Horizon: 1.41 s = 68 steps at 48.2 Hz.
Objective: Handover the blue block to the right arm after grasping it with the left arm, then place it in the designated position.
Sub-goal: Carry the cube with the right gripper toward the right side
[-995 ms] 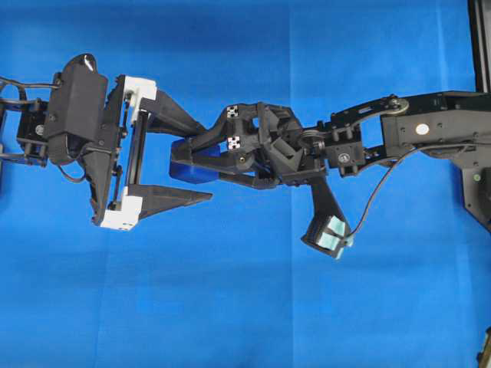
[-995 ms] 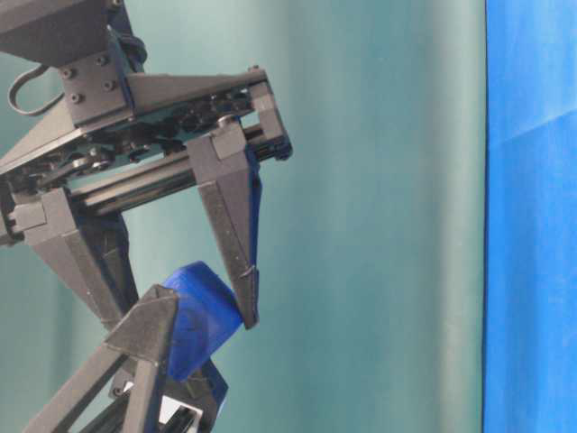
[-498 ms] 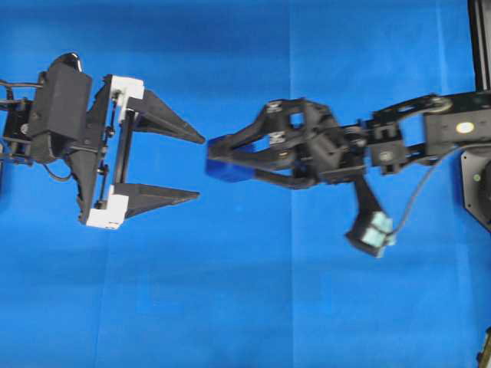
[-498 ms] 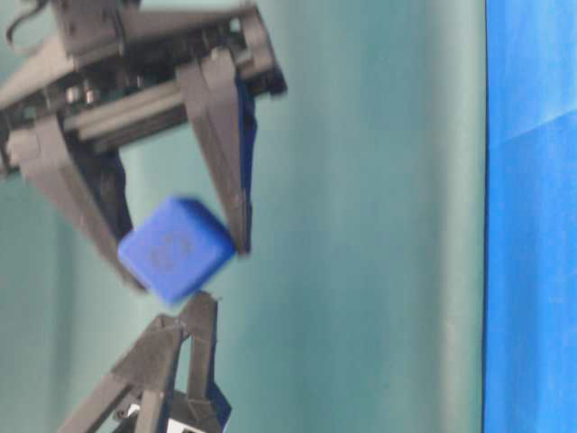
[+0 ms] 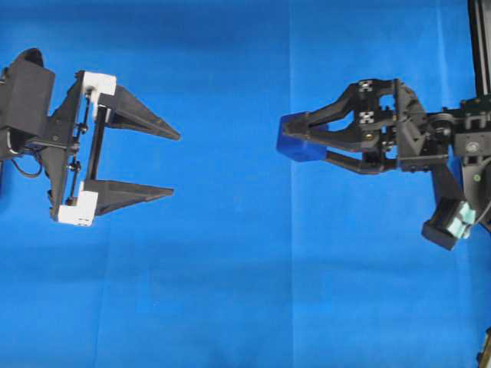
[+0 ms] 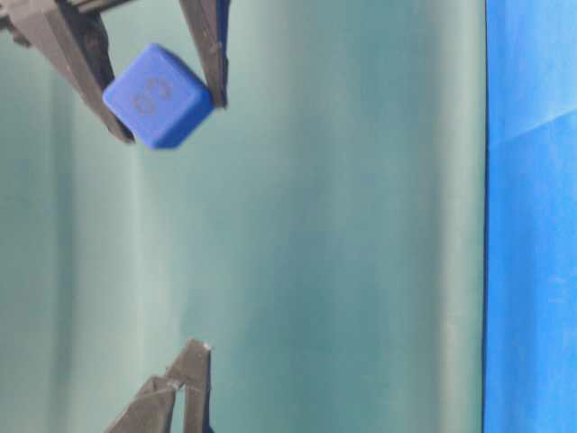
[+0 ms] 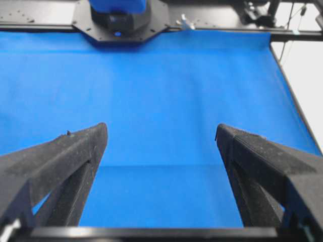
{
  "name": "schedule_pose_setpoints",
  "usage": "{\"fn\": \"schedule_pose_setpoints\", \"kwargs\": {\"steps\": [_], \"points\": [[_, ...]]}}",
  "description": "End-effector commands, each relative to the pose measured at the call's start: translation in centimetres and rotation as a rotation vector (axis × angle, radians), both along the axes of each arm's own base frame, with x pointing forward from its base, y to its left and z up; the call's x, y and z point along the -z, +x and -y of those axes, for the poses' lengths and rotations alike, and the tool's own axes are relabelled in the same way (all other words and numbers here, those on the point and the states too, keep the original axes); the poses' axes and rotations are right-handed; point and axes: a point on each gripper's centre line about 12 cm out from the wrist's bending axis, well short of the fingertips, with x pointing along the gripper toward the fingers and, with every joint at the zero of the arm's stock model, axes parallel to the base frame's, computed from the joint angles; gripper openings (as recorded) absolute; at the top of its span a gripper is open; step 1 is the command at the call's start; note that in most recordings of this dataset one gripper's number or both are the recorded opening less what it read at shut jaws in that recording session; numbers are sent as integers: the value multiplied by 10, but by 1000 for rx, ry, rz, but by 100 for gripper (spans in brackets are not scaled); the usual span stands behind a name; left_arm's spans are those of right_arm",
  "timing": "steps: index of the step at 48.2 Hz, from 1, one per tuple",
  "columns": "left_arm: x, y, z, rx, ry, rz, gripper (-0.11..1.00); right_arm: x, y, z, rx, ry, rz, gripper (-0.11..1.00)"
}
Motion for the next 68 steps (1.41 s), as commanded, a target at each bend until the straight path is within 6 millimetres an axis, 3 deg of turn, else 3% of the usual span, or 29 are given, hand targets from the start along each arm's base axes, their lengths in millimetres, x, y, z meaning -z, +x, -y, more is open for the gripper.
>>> {"fn": "schedule_pose_setpoints", "kwargs": {"steps": [1, 17, 44, 52, 68], "points": [[-9, -1, -1, -5, -2, 28, 90, -9, -2, -2, -2, 8, 24, 44], [-10, 1, -1, -5, -3, 32, 90, -8, -1, -2, 19, 97, 16, 44], [-10, 1, -1, -4, -1, 34, 89, -11, -4, -1, 243, 993, -4, 44], [-10, 1, -1, -4, 0, 35, 89, -12, -7, 0, 302, 1189, -6, 44], [-11, 2, -1, -4, 0, 37, 89, -13, -8, 1, 339, 1264, -9, 44]]}}
